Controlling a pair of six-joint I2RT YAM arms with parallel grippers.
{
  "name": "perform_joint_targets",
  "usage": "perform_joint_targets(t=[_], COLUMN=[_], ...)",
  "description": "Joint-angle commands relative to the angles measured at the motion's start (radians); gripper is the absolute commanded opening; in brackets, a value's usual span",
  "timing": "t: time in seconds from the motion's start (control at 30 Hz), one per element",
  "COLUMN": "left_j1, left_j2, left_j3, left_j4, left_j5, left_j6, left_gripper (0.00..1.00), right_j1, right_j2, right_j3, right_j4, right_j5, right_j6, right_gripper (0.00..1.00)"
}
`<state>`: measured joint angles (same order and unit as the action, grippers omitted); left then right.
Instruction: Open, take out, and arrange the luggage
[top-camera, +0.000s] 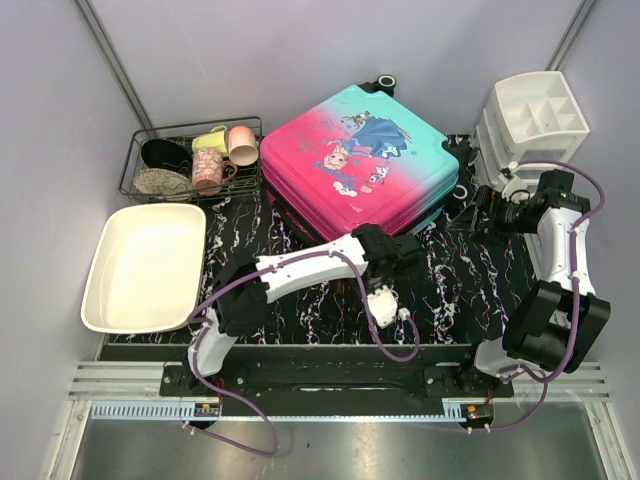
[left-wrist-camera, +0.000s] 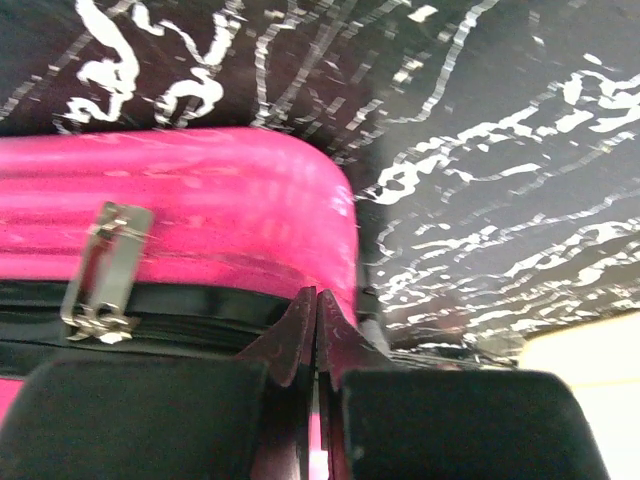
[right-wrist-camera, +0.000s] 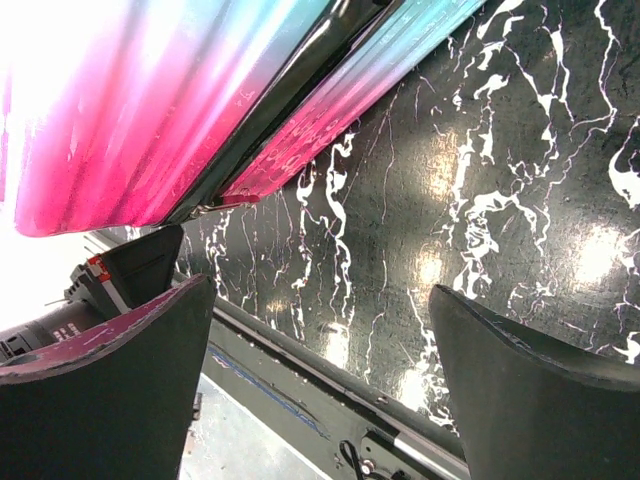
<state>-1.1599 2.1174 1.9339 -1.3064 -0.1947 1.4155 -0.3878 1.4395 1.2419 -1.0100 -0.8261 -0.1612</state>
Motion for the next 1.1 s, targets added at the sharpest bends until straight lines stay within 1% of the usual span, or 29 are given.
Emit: perform_joint_targets(t=[0.0,0.1,0.17,0.23,0.27,0.3,0.37,0.4,0.43,0.47,0.5,0.53,0.57,0.6,0.63,0.73,0.77,0.8,0.83,0.9,0.93,0.97,1.0,1.03,1.07], left_j1=[0.000,-0.003,-0.004,-0.004,-0.003,0.003,0.029,0.043,0.075,0.091,0.109,0.153,0.179,0.209,0.271,0.310,0.330,0.360,0.426,0.501,0.590,0.635,0.729,0.779,0.825], left_j2=[-0.126,-0.174,-0.197,-0.215,-0.217,-0.218,-0.221,-0.229,-0.240,-0.256,-0.301,-0.330,-0.359,-0.423,-0.453,-0.554,-0.574,-0.592,-0.597,-0.616,-0.622,-0.628,-0.645,-0.657,-0.681], left_j3=[-0.082,-0.159,-0.171,-0.156,-0.132,-0.057,0.034,0.107,0.128,0.135,0.123,0.108,0.087,0.036,0.010,-0.091,-0.105,-0.095,-0.090,-0.087,-0.087,-0.098,-0.105,-0.118,-0.153], left_j4=[-0.240,-0.240,-0.238,-0.226,-0.220,-0.226,-0.226,-0.228,-0.225,-0.182,-0.157,-0.131,-0.054,-0.009,0.039,0.197,0.208,0.211,0.226,0.242,0.257,0.268,0.280,0.309,0.324], left_j5=[-0.025,-0.017,-0.005,0.027,0.050,0.126,0.233,0.329,0.369,0.417,0.441,0.466,0.506,0.526,0.537,0.387,0.379,0.402,0.419,0.463,0.491,0.539,0.567,0.598,0.665], left_j6=[-0.021,-0.024,-0.032,-0.075,-0.104,-0.172,-0.269,-0.367,-0.418,-0.472,-0.566,-0.616,-0.671,-0.787,-0.853,-0.973,-1.003,-1.050,-1.079,-1.163,-1.191,-1.223,-1.283,-1.315,-1.349], left_gripper=[0.00,0.00,0.00,0.00,0.16,0.28,0.55,0.61,0.75,0.81,0.82,0.83,0.84,0.85,0.86,0.86,0.87,0.88,0.89,0.92,0.96,0.97,0.99,0.99,0.99], right_j1=[0.003,0.001,0.001,0.003,0.003,0.004,0.006,0.018,0.026,0.035,0.056,0.073,0.092,0.148,0.174,0.251,0.265,0.286,0.343,0.381,0.417,0.438,0.449,0.460,0.502], right_j2=[-0.002,0.002,0.002,-0.002,-0.017,-0.028,-0.077,-0.094,-0.137,-0.157,-0.177,-0.207,-0.220,-0.231,-0.247,-0.277,-0.286,-0.295,-0.301,-0.298,-0.309,-0.326,-0.349,-0.416,-0.451], right_j3=[0.054,0.056,0.059,0.062,0.054,0.047,0.001,-0.018,-0.041,-0.080,-0.100,-0.117,-0.149,-0.160,-0.173,-0.205,-0.228,-0.248,-0.259,-0.291,-0.329,-0.358,-0.393,-0.468,-0.505], right_j4=[0.013,0.013,0.008,0.001,-0.002,-0.004,0.001,0.011,0.036,0.040,0.047,0.051,0.053,0.054,0.051,0.089,0.121,0.170,0.216,0.250,0.296,0.336,0.393,0.519,0.583], right_j5=[-0.036,-0.045,-0.057,-0.103,-0.120,-0.172,-0.226,-0.251,-0.261,-0.269,-0.277,-0.278,-0.274,-0.248,-0.234,-0.194,-0.194,-0.148,-0.122,-0.062,-0.061,-0.074,-0.074,-0.068,-0.045], right_j6=[-0.023,-0.029,-0.044,-0.081,-0.096,-0.109,-0.175,-0.184,-0.204,-0.221,-0.247,-0.262,-0.277,-0.306,-0.325,-0.339,-0.330,-0.280,-0.285,-0.290,-0.275,-0.249,-0.156,-0.106,-0.060], right_gripper=[0.97,0.97,0.97,0.97,0.97,0.97,0.96,0.96,0.96,0.95,0.95,0.95,0.94,0.93,0.92,0.87,0.86,0.83,0.79,0.75,0.72,0.69,0.66,0.64,0.64])
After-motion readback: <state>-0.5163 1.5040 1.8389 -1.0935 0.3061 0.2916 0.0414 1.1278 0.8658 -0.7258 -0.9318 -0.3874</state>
